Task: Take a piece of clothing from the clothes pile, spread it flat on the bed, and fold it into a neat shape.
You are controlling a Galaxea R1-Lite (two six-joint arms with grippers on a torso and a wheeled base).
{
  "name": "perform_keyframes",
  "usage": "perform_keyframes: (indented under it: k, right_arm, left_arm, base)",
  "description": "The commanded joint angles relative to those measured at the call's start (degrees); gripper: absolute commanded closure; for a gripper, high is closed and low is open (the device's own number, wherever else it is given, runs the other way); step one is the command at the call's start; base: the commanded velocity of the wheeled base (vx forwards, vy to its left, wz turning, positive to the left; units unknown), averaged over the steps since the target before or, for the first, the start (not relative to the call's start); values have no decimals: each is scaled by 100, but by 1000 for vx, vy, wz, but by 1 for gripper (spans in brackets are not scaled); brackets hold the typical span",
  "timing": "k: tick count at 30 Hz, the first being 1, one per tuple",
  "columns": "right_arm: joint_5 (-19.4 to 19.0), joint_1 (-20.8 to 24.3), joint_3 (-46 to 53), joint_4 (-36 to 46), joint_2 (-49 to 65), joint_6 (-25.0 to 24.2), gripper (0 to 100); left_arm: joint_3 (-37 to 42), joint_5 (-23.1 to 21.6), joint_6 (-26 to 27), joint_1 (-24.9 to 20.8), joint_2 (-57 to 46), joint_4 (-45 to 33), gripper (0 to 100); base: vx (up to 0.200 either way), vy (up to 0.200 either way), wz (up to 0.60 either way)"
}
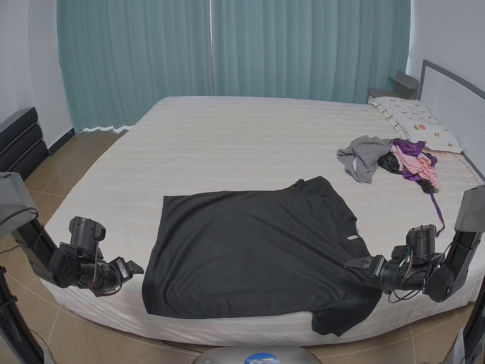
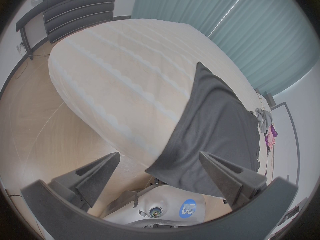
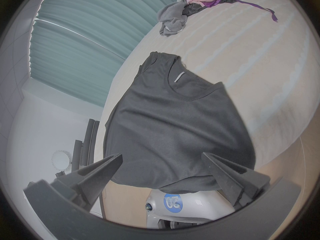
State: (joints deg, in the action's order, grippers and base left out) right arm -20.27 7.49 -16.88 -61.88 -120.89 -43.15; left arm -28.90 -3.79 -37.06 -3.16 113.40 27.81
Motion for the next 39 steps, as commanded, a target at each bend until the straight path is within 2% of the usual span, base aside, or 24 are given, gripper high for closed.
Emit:
perform_keyframes:
  k: [1, 4, 8, 16, 22, 27, 32, 39]
  right_arm:
    - [-3, -1, 10, 0, -13, 0, 0]
    - [-3, -1, 10, 0, -13, 0, 0]
    - [6, -1, 10, 0, -13, 0, 0]
    - [-3, -1, 10, 0, -13, 0, 0]
    - [6, -1, 1, 0, -13, 0, 0]
    - [-3, -1, -8, 0, 4, -9, 0]
    - [-3, -1, -8, 0, -4, -9, 0]
    - [6, -1, -8, 0, 13, -9, 0]
  left_arm:
    - [-10, 1, -12, -1, -2, 5, 0]
    - [-63, 1, -21, 8, -11, -12, 0]
    - [-212, 1, -399, 8, -2, 32, 0]
    - [-221, -78, -416, 8, -2, 41, 0]
    - [-370, -394, -592, 17, -28, 49, 0]
    - [-950, -535, -1075, 17, 33, -12, 0]
    - [-1495, -544, -1093, 8, 341, -3, 0]
    - [-3025, -553, -1084, -36, 1457, -12, 0]
  base:
    - [0, 0, 0]
    - [0, 0, 0]
    - [0, 0, 0]
    - [200, 0, 0]
    - [33, 0, 0]
    - [0, 0, 0]
    - [0, 0, 0]
    - [0, 0, 0]
